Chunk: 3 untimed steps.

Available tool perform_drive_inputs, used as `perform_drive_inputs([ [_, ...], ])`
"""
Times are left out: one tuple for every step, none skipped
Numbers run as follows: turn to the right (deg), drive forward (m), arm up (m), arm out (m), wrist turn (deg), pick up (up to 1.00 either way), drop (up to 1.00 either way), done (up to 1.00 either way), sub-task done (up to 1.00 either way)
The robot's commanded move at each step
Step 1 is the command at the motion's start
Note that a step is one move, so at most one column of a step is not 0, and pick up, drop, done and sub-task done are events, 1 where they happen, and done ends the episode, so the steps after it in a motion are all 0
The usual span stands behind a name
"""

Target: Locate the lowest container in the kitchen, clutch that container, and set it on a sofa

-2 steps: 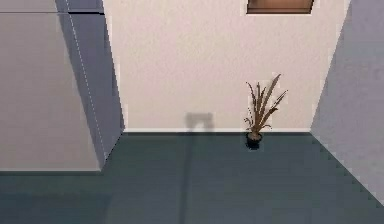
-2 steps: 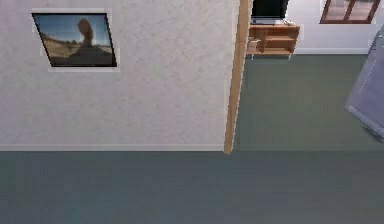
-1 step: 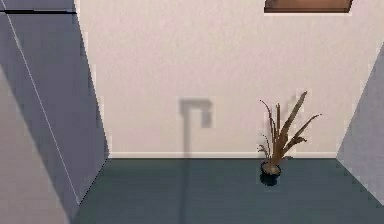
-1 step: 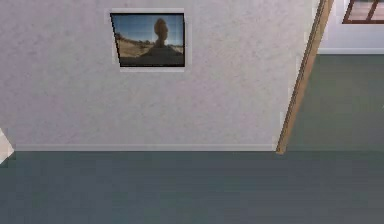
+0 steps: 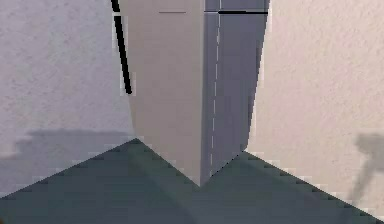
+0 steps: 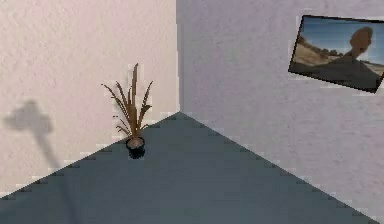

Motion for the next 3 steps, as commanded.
perform_drive_inputs([
  [0.0,0.15,0.00,0.00,0.0,0.00,0.00,0.00,0.00],
  [-45.0,0.00,0.00,0.00,0.0,0.00,0.00,0.00,0.00],
  [-45.0,0.00,0.00,0.00,0.0,0.00,0.00,0.00,0.00],
])
